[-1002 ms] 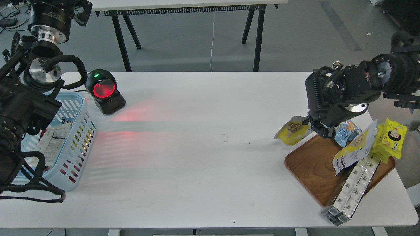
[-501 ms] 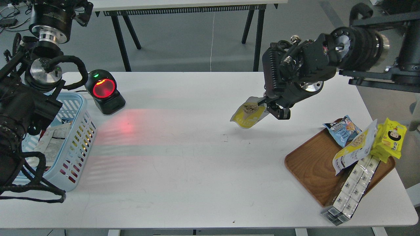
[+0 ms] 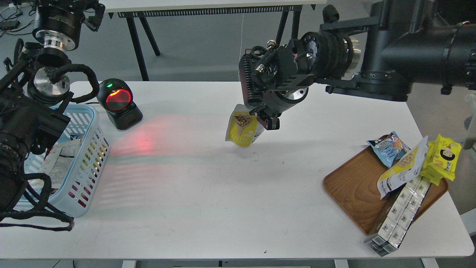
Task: Scan snack and place in basket
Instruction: 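Grasp the yellow snack bag and lift it toward the table center, then lower the yellow bag upright onto the table and release it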
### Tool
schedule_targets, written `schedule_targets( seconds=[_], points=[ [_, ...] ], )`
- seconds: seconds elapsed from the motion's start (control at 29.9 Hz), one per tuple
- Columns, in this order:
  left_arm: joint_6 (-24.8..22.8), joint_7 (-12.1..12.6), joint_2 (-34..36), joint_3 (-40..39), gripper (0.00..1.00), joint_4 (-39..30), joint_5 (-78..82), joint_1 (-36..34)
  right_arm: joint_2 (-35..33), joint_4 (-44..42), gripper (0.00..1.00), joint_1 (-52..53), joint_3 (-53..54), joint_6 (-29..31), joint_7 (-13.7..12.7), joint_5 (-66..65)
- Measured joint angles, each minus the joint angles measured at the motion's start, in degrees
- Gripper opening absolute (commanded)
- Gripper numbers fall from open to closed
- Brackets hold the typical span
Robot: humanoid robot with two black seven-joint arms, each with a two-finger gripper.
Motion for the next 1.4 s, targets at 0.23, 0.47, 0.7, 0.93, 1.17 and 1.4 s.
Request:
schedule_targets(
  seconds=[0.23, 0.47, 0.7, 0.93, 1.17, 1.4],
  points=[
    [0.0, 0.0, -0.1, 0.1, 1.0, 0.0, 0.0, 0.2, 3.8, -2.3, 0.0, -0.4, 0.2, 0.0, 0.0, 0.5],
    [0.0, 0.0, -0.1, 0.1, 1.0, 0.0, 0.0, 0.2, 5.5, -3.6, 0.0, -0.7, 0.3, 0.0, 0.0, 3.3],
    [0.0, 0.0, -0.1, 0.1, 1.0, 0.0, 0.0, 0.2, 5.6, -6.6, 0.0, -1.8, 0.3, 0.0, 0.0, 3.6],
    [0.0, 0.0, 0.0, 0.1, 1.0, 0.1, 0.1, 0.3, 5.6, -7.0, 0.01, -2.2, 0.3, 0.0, 0.0, 4.2],
    [0.0, 0.0, -0.1, 0.1, 1.0, 0.1, 0.1, 0.3, 5.6, -6.7, 0.01, -2.3, 0.1, 0.2, 0.0, 4.2],
    [0.0, 0.0, -0.3, 0.2, 1.0, 0.1, 0.1, 0.3, 5.6, -6.4, 0.01, -2.1, 0.1, 4.1, 0.0, 5.0]
  ],
)
